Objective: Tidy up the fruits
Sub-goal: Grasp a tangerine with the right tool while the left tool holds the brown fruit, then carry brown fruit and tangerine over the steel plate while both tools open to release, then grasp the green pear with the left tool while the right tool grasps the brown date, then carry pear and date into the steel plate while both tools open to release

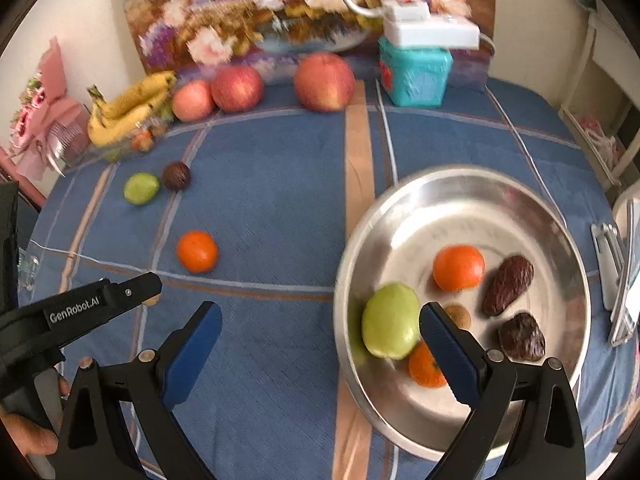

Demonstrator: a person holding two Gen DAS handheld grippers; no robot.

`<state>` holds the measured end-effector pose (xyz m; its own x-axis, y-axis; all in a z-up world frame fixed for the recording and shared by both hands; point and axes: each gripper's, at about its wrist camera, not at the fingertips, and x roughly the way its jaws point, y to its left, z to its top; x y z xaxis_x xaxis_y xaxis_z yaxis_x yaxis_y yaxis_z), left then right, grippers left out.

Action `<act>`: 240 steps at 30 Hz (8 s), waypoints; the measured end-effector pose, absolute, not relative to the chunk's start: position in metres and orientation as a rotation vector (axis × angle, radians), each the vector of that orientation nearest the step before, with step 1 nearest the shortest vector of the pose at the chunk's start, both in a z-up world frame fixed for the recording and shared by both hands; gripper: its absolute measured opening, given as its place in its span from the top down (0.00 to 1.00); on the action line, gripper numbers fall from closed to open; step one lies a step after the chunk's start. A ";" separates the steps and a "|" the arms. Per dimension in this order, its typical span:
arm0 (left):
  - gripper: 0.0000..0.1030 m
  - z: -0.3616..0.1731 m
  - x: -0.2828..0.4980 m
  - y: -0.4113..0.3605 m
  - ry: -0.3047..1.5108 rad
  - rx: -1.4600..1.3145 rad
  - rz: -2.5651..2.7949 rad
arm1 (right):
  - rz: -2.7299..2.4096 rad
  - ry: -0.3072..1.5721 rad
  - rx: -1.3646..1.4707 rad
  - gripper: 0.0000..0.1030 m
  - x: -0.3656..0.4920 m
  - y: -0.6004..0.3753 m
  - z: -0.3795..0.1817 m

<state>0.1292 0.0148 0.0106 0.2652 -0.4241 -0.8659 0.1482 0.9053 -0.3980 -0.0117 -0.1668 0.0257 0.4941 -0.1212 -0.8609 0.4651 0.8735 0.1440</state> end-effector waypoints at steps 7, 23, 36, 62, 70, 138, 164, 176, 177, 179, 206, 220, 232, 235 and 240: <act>0.74 0.002 0.142 0.032 1.212 -0.288 -0.339 | -0.279 0.972 0.369 0.04 0.011 -0.149 0.026; 0.74 -0.014 0.161 0.043 1.230 -0.384 -0.302 | -0.204 1.097 0.244 0.33 0.088 -0.104 -0.025; 0.74 -0.008 0.157 0.038 1.217 -0.372 -0.296 | -0.186 1.094 0.282 0.64 0.086 -0.100 -0.023; 0.74 0.023 0.099 -0.150 1.229 -0.108 -0.702 | -0.555 0.968 0.506 0.64 -0.024 -0.245 0.024; 0.74 0.000 0.076 -0.195 1.257 -0.001 -0.760 | -0.699 0.968 0.657 0.63 -0.073 -0.316 0.001; 0.00 0.017 0.132 -0.100 1.025 0.215 -0.191 | -0.647 1.018 0.551 0.08 -0.051 -0.294 0.010; 0.01 0.014 0.241 0.013 1.151 0.127 -0.538 | -0.126 0.982 0.453 0.08 0.132 -0.173 0.059; 0.25 -0.013 0.247 -0.014 1.117 0.294 -0.648 | -0.002 1.152 0.522 0.28 0.203 -0.151 0.006; 0.29 -0.015 0.249 -0.015 1.116 0.295 -0.654 | 0.002 1.164 0.521 0.31 0.207 -0.148 0.001; 0.33 -0.019 0.251 -0.017 1.114 0.296 -0.666 | 0.007 1.178 0.526 0.36 0.212 -0.146 -0.007; 0.49 -0.008 0.178 0.000 1.124 0.232 -0.552 | -0.070 1.173 0.529 0.64 0.137 -0.152 0.004; 0.49 0.040 0.087 -0.013 1.113 -0.016 -0.517 | -0.232 1.034 0.376 0.64 0.005 -0.135 0.063; 0.49 0.032 0.045 -0.096 1.167 -0.043 -0.639 | -0.466 0.960 0.516 0.64 -0.076 -0.200 0.048; 0.49 0.027 0.042 -0.123 1.180 -0.018 -0.680 | -0.510 0.968 0.553 0.64 -0.087 -0.221 0.037; 0.49 0.018 0.038 -0.158 1.212 -0.001 -0.747 | -0.551 1.016 0.594 0.64 -0.094 -0.243 0.017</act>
<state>0.0376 -0.1584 0.0177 0.1468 -0.5195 -0.8418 0.5182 0.7653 -0.3819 -0.0945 -0.2432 0.0171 0.4205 -0.1470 -0.8953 0.6701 0.7156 0.1972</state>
